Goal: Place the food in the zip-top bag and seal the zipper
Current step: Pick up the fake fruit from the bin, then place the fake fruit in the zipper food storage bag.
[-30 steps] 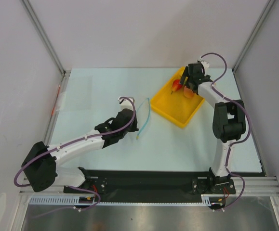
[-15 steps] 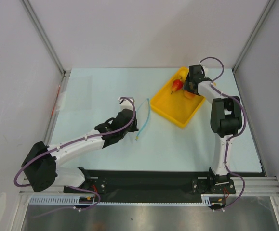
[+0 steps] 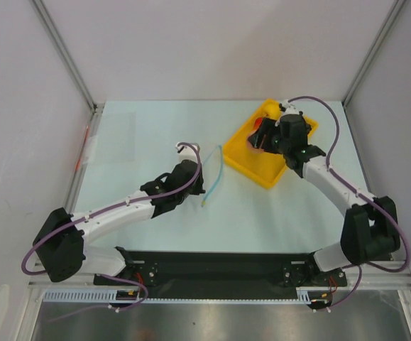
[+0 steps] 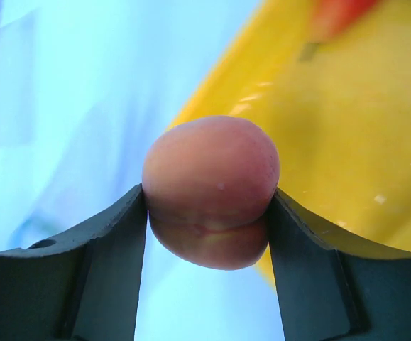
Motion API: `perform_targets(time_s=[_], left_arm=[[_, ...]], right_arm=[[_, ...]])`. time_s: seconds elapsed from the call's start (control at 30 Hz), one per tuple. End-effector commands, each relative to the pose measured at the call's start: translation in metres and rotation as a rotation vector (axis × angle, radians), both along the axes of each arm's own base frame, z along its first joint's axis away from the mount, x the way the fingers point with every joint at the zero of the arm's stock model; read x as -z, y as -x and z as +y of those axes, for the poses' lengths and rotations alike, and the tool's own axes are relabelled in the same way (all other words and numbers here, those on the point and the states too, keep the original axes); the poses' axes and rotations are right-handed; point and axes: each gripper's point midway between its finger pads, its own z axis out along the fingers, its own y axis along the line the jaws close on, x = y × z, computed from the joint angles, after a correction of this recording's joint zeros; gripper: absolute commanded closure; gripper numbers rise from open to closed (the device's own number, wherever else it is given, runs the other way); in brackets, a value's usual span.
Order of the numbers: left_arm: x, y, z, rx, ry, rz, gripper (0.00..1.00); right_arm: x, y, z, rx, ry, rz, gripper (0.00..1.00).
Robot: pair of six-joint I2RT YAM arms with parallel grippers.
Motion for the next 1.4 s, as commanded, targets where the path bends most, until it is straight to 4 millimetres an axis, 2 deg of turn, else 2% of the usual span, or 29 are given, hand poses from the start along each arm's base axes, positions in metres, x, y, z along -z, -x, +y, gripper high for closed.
perform_targets(time_s=[0.0, 0.03, 0.17, 0.2, 0.33, 0.47, 0.67, 0.7, 0.73, 0.83, 0.97, 1.1, 1.13, 1.17, 1.23, 1.27, 1.33, 1.37], left_arm=[[-0.02, -0.005, -0.013, 0.031, 0.041, -0.036, 1.0], [-0.019, -0.004, -0.014, 0.037, 0.041, -0.033, 1.0], [-0.019, -0.001, -0.021, 0.07, 0.053, -0.018, 1.0], [-0.021, 0.0, -0.024, 0.082, 0.065, -0.017, 1.0], [-0.026, 0.008, -0.035, 0.142, 0.096, -0.007, 1.0], [-0.036, 0.01, -0.035, 0.141, 0.097, -0.013, 1.0], [-0.068, 0.028, -0.039, 0.216, 0.208, -0.057, 1.0], [-0.068, 0.031, -0.039, 0.224, 0.22, -0.057, 1.0], [-0.079, 0.035, -0.037, 0.232, 0.248, -0.075, 1.0], [-0.093, 0.043, -0.037, 0.257, 0.302, -0.096, 1.0], [-0.099, 0.055, -0.045, 0.322, 0.352, -0.084, 1.0], [-0.094, 0.062, -0.061, 0.406, 0.37, -0.04, 1.0], [-0.092, 0.064, -0.064, 0.422, 0.367, -0.028, 1.0], [-0.084, 0.063, -0.067, 0.427, 0.351, -0.007, 1.0], [-0.085, 0.061, -0.068, 0.426, 0.345, -0.008, 1.0], [-0.084, 0.058, -0.067, 0.411, 0.339, -0.013, 1.0], [-0.082, 0.056, -0.063, 0.388, 0.332, -0.018, 1.0], [-0.08, 0.053, -0.06, 0.364, 0.326, -0.019, 1.0]], right_arm=[[-0.041, 0.039, 0.062, -0.232, -0.081, -0.149, 0.64], [-0.05, 0.049, 0.074, -0.28, -0.092, -0.194, 0.65], [-0.081, 0.099, 0.093, -0.417, -0.166, -0.344, 0.67], [-0.076, 0.105, 0.096, -0.434, -0.18, -0.362, 0.67], [-0.076, 0.135, 0.121, -0.567, -0.241, -0.382, 0.71], [-0.074, 0.149, 0.139, -0.608, -0.205, -0.413, 0.71], [-0.055, 0.142, 0.145, -0.574, -0.183, -0.376, 0.71], [-0.05, 0.141, 0.145, -0.563, -0.179, -0.356, 0.72], [-0.046, 0.134, 0.141, -0.519, -0.164, -0.341, 0.73], [-0.039, 0.126, 0.134, -0.46, -0.139, -0.327, 0.75], [-0.034, 0.122, 0.133, -0.443, -0.13, -0.312, 0.74], [-0.037, 0.126, 0.137, -0.473, -0.147, -0.326, 0.71], [-0.038, 0.128, 0.138, -0.483, -0.157, -0.326, 0.69], [-0.038, 0.128, 0.139, -0.483, -0.163, -0.324, 0.62], [-0.037, 0.13, 0.141, -0.491, -0.173, -0.315, 0.5], [-0.037, 0.13, 0.141, -0.493, -0.175, -0.317, 0.33], [-0.04, 0.133, 0.139, -0.49, -0.186, -0.327, 0.15], [-0.042, 0.133, 0.137, -0.485, -0.186, -0.334, 0.13]])
